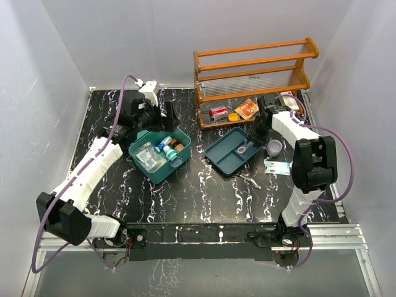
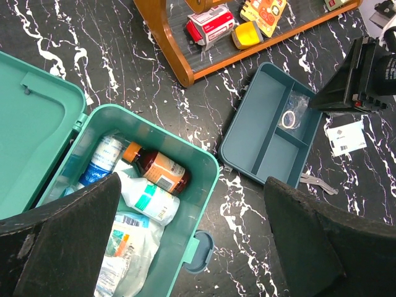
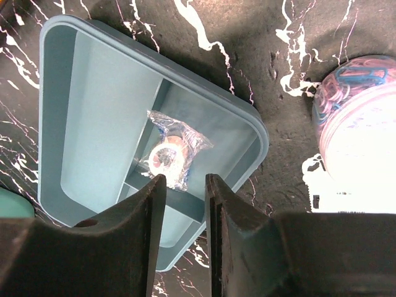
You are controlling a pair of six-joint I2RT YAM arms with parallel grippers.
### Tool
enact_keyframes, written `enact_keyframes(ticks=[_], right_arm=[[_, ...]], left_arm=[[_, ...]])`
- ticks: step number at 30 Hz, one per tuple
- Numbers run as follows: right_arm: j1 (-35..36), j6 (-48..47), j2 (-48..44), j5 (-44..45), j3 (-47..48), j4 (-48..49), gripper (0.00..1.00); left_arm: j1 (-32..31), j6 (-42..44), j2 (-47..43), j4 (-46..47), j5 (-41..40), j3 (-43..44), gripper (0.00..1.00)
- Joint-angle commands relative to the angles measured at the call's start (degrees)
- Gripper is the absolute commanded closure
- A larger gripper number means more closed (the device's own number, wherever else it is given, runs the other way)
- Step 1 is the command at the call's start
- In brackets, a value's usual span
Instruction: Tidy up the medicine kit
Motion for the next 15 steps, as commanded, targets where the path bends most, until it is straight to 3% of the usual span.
enact_keyframes(ticks=[1, 8, 15], right_arm=[[-0.2, -0.4, -2.5, 0.5, 2.1, 1.5, 0.72], [-0.1, 1.2, -11.2, 3.8, -3.1, 2.4, 0.72], [-0.2, 6.7, -24.7, 11.3, -15.3, 2.2, 0.67]], left_arm=[[0.3, 0.5, 0.3, 0.8, 0.9, 2.7, 0.01], [0.3, 1.0, -0.1, 1.2, 1.4, 2.7, 0.01], [0.3, 3.2, -1.4, 2.0, 1.2, 2.5, 0.01]])
